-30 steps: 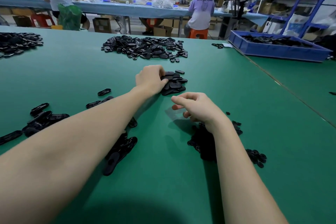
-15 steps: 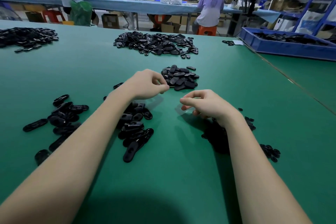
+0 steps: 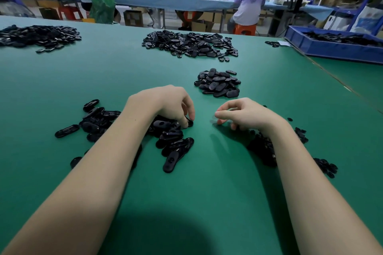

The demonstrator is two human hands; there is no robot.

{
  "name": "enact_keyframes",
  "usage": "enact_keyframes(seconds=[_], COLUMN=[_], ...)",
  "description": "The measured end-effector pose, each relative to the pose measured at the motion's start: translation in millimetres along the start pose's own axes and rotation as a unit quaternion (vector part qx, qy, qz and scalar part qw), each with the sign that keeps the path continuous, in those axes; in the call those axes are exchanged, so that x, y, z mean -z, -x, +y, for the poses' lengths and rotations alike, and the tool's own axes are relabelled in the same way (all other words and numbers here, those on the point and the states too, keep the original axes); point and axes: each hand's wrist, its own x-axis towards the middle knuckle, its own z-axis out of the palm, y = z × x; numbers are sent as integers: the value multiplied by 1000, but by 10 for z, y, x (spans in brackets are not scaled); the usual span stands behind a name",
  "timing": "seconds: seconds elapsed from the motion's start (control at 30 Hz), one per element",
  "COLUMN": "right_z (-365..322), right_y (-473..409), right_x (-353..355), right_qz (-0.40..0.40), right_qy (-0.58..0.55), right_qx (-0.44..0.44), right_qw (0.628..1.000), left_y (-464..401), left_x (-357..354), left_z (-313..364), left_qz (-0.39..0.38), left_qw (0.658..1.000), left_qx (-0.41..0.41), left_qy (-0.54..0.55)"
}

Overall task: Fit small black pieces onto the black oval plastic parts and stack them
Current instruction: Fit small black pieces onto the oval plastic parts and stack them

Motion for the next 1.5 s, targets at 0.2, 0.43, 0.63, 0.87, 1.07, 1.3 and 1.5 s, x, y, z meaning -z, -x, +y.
enact_keyframes(seconds=[0.2, 0.43, 0.63, 0.87, 1.07, 1.3, 1.5], right_z=[10, -29, -9, 20, 24, 110, 128], right_y=[10, 56, 154, 247, 285, 295, 269], right_x=[7, 40, 187, 350, 525, 525, 482], right_qz=[-1, 7, 16, 75, 73, 27, 42], right_qy=[2, -52, -156, -133, 127, 231, 229], right_qx=[1, 3, 20, 14, -62, -156, -146], right_qw=[1000, 999, 987, 988, 987, 960, 962], left_y=[-18, 29, 52, -31, -105, -115, -116], left_x=[-38, -53, -134, -260, -377, -397, -404], left_z=[4, 178, 415, 456, 465, 460, 469], left_qz=[15, 97, 112, 33, 46, 53, 50], left_qw=[1000, 980, 903, 822, 805, 796, 800], left_qx=[-14, -91, -150, -77, -26, -6, -7], left_qy=[9, 151, 385, 564, 591, 603, 598])
